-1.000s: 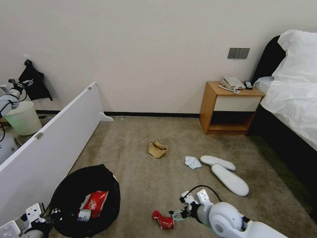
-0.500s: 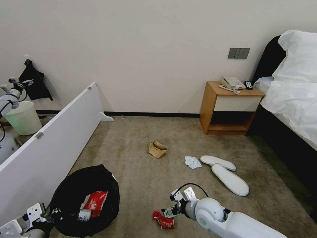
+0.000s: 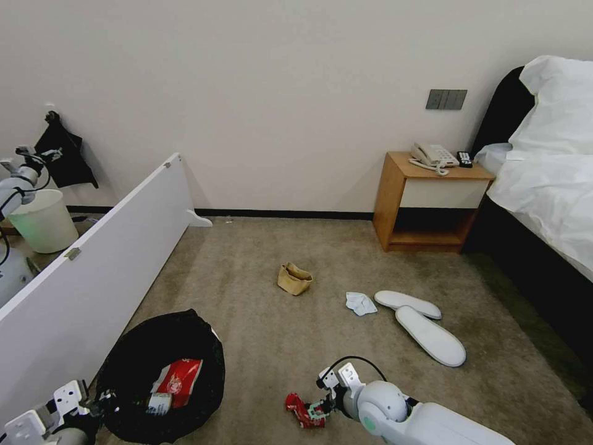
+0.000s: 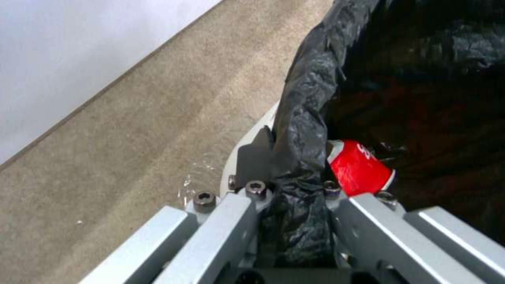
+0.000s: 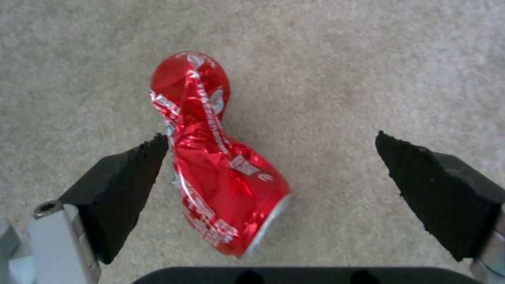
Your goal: Pick up the trash bin, then pick up the garbage from the floor and place it into the trash bin.
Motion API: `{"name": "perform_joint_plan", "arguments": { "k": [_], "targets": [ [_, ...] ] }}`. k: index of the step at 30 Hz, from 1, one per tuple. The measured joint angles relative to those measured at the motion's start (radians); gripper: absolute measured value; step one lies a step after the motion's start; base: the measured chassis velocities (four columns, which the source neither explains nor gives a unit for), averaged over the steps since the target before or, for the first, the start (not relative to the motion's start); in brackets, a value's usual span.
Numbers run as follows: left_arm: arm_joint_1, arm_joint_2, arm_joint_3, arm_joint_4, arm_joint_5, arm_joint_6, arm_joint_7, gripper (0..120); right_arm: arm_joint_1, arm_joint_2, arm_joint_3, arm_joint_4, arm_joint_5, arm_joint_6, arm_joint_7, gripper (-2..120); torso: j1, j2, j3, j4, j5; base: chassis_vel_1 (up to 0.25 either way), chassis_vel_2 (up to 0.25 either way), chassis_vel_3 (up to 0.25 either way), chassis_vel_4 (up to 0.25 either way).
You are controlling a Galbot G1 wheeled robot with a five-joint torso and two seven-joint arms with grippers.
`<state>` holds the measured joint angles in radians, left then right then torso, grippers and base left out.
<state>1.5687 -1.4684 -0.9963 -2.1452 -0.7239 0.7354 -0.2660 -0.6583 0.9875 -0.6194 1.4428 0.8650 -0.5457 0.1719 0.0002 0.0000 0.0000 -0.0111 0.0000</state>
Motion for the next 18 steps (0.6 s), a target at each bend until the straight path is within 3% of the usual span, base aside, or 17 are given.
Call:
{"name": "perform_joint_plan", "arguments": {
  "k": [18],
  "targets": [
    [-0.002,0.001,0.001,0.012,0.002,0.0,0.01,2,0.011,0.047,-0.048,-0.048,-0.014,0.013,-0.002,99,0.0,0.0,0.0,0.0,0.0,0.0,0.0,0.0,0.0]
  ]
}}
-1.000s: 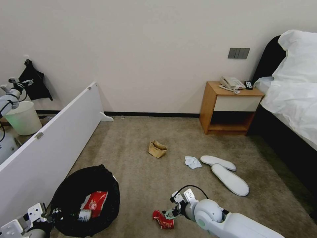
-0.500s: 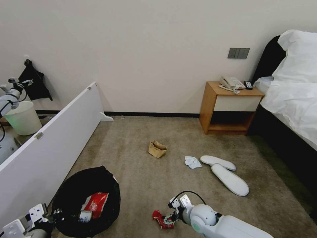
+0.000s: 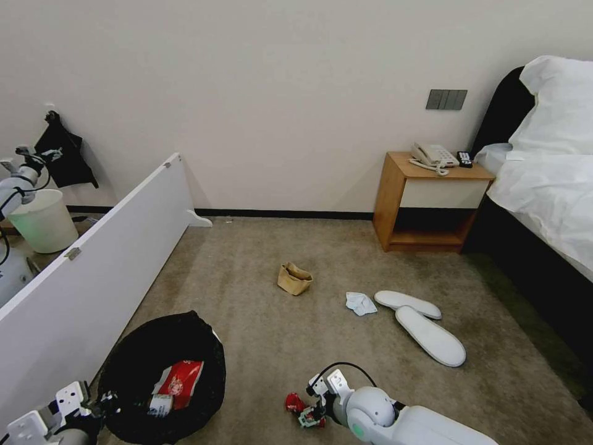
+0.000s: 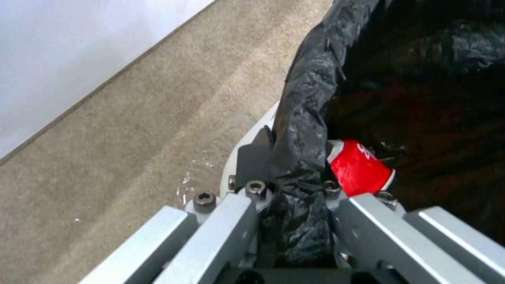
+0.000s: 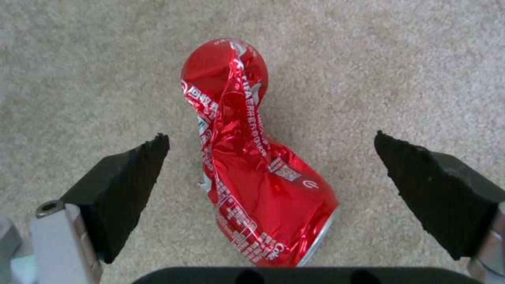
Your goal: Pick up the trash bin, then pick up the garbage from the floor and place it into the trash bin.
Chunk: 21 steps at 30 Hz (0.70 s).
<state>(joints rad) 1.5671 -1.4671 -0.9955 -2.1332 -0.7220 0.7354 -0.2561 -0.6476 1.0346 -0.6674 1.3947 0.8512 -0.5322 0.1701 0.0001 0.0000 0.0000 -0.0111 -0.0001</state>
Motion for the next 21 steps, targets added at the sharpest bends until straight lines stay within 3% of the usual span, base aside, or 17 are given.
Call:
{"name": "perform_joint_plan", "arguments": {
  "k": [21],
  "targets": [
    [-0.002,-0.001,0.001,0.004,0.002,0.0,0.001,2,0.006,0.07,-0.017,-0.105,-0.04,0.048,-0.033,97,0.0,0.0,0.0,0.0,0.0,0.0,0.0,0.0,0.0]
  ]
}}
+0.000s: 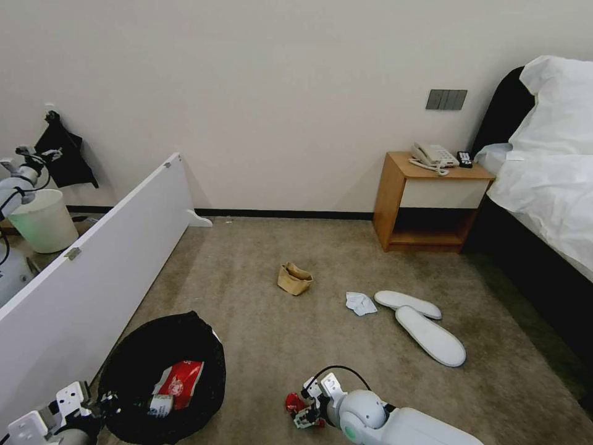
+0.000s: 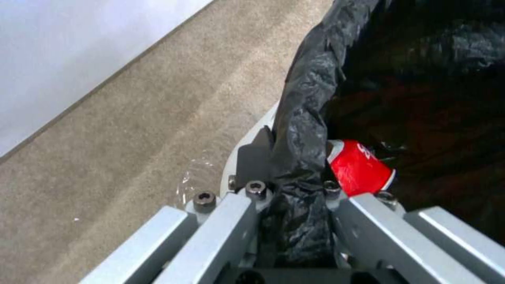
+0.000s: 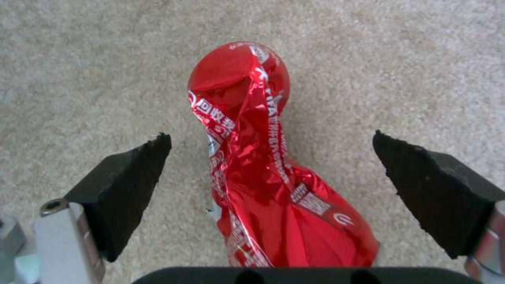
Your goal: Pick up the trash bin, then pick up the garbage from the floor and place it into the trash bin.
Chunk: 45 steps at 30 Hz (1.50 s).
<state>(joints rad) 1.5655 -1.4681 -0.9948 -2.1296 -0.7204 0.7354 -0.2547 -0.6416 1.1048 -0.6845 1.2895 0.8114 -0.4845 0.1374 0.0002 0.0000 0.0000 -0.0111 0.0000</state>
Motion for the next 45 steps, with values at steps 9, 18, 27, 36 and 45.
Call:
{"name": "perform_joint_plan", "arguments": {
  "k": [9,18,27,36,45],
  "targets": [
    [-0.002,0.002,0.002,0.007,0.001,0.0,0.0,2,0.0,0.046,-0.003,-0.059,-0.026,0.019,-0.019,93,0.0,0.0,0.0,0.0001,0.0,0.0,0.0,0.0,0.0],
    [-0.003,0.003,0.006,0.013,0.003,0.0,0.002,2,-0.008,0.057,-0.002,-0.089,-0.042,0.028,-0.027,82,0.0,0.0,0.0,0.0,-0.0001,0.0,0.0,0.0,0.0],
    [-0.005,0.002,0.011,0.016,0.008,0.0,0.002,2,-0.013,0.069,0.003,-0.12,-0.068,0.052,-0.047,44,0.0,0.0,0.0,0.0001,0.0,0.0,0.0,0.0,0.0],
    [-0.007,-0.001,0.019,0.02,0.018,0.0,0.003,2,-0.016,0.053,0.005,-0.11,-0.07,0.059,-0.049,21,0.0,0.0,0.0,0.0,0.0,0.0,0.0,0.0,0.0],
    [-0.007,-0.002,0.022,0.017,0.02,0.0,0.004,2,-0.02,-0.009,0.033,-0.013,-0.06,0.076,-0.035,14,0.0,0.0,0.0,-0.0002,0.0001,0.0,0.0,0.0,0.0]
  ]
}}
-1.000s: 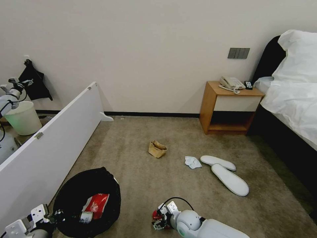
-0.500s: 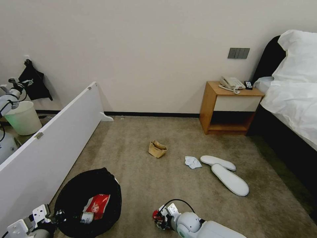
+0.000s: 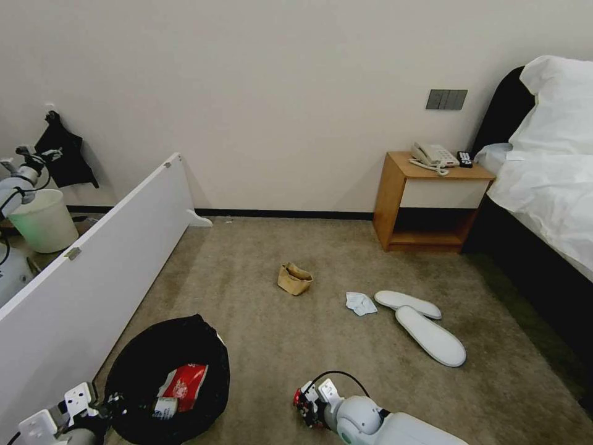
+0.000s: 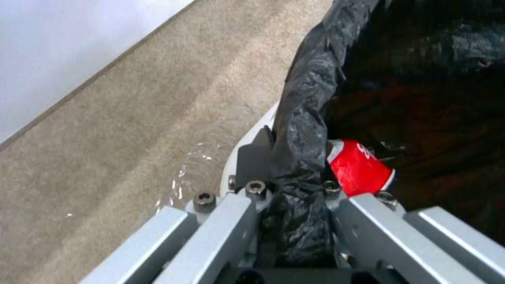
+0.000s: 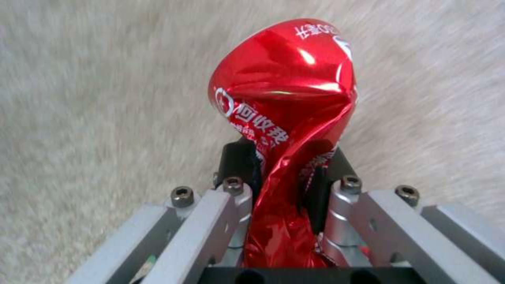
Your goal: Pick up the trash bin, then pick up the garbage from the floor and place it into the trash bin.
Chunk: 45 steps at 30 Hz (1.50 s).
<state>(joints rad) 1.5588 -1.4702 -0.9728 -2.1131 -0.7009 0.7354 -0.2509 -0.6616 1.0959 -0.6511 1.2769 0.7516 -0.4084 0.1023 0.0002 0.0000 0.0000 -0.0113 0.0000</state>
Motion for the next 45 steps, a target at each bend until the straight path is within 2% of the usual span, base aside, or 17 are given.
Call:
{"name": "perform_joint_plan", "arguments": {
  "k": [8,16,19,21,26,30,35,36,38,40,43,44,45],
  "targets": [
    [0.001,0.004,0.0,-0.014,-0.008,0.0,-0.001,2,0.038,-0.078,0.054,0.162,0.019,0.011,0.047,14,0.0,0.0,0.0,0.0003,0.0,0.0,0.0,0.0,0.0],
    [0.001,0.014,-0.006,-0.031,-0.028,0.0,-0.011,2,0.101,-0.161,0.134,0.412,0.064,0.009,0.087,14,0.0,0.0,0.0,0.0002,-0.0001,0.0,0.0,0.0,0.0],
    [0.0,0.016,-0.007,-0.035,-0.035,0.0,-0.017,2,0.116,-0.173,0.155,0.461,0.071,0.007,0.09,14,0.0,0.0,0.0,0.0002,0.0,0.0,0.0,0.0,0.0],
    [-0.002,0.02,-0.011,-0.043,-0.066,0.0,-0.033,2,0.149,-0.184,0.191,0.539,0.079,0.006,0.097,14,0.0,0.0,0.0,0.0001,0.0,0.0,0.0,0.0,0.0],
    [-0.002,0.022,-0.013,-0.054,-0.078,0.0,-0.039,2,0.186,-0.18,0.223,0.607,0.109,0.005,0.114,14,0.0,0.0,0.0,0.0001,-0.0001,0.0,0.0,0.0,0.0],
    [-0.003,0.026,-0.013,-0.078,-0.096,0.0,-0.05,2,0.261,-0.145,0.234,0.693,0.18,0.005,0.142,14,0.0,0.0,0.0,0.0001,-0.0001,0.0,0.0,0.0,0.0],
    [0.0,0.031,-0.012,-0.096,-0.106,0.0,-0.053,2,0.343,-0.094,0.209,0.736,0.242,0.008,0.167,14,0.0,0.0,0.0,0.0002,-0.0001,0.0,0.0,0.0,0.0],
    [0.002,0.035,-0.012,-0.101,-0.108,0.0,-0.055,2,0.396,-0.056,0.177,0.753,0.298,0.014,0.178,14,0.0,0.0,0.0,0.0003,-0.0004,0.0,0.0,0.0,0.0],
    [0.002,0.036,-0.012,-0.102,-0.109,0.0,-0.055,2,0.403,-0.05,0.171,0.754,0.307,0.015,0.179,14,0.0,0.0,0.0,0.0003,-0.0005,0.0,0.0,0.0,0.0],
    [0.002,0.038,-0.012,-0.105,-0.111,0.0,-0.056,2,0.457,0.027,0.115,0.752,0.381,0.016,0.205,14,0.0,0.0,0.0,-0.0001,-0.0004,0.0,0.0,0.0,0.0],
    [0.002,0.039,-0.011,-0.106,-0.111,0.0,-0.056,2,0.475,0.07,0.089,0.744,0.414,0.012,0.222,14,0.0,0.0,0.0,0.0005,-0.0003,0.0,0.0,0.0,0.0],
    [0.002,0.04,-0.011,-0.108,-0.111,0.0,-0.056,2,0.497,0.121,0.049,0.726,0.463,0.0,0.251,14,0.0,0.0,0.0,0.0005,-0.0005,0.0,0.0,0.0,0.0],
    [0.003,0.04,-0.011,-0.109,-0.111,0.0,-0.056,2,0.505,0.138,0.032,0.719,0.479,-0.004,0.263,14,0.0,0.0,0.0,0.0005,-0.0004,0.0,0.0,0.0,0.0]
  ]
}}
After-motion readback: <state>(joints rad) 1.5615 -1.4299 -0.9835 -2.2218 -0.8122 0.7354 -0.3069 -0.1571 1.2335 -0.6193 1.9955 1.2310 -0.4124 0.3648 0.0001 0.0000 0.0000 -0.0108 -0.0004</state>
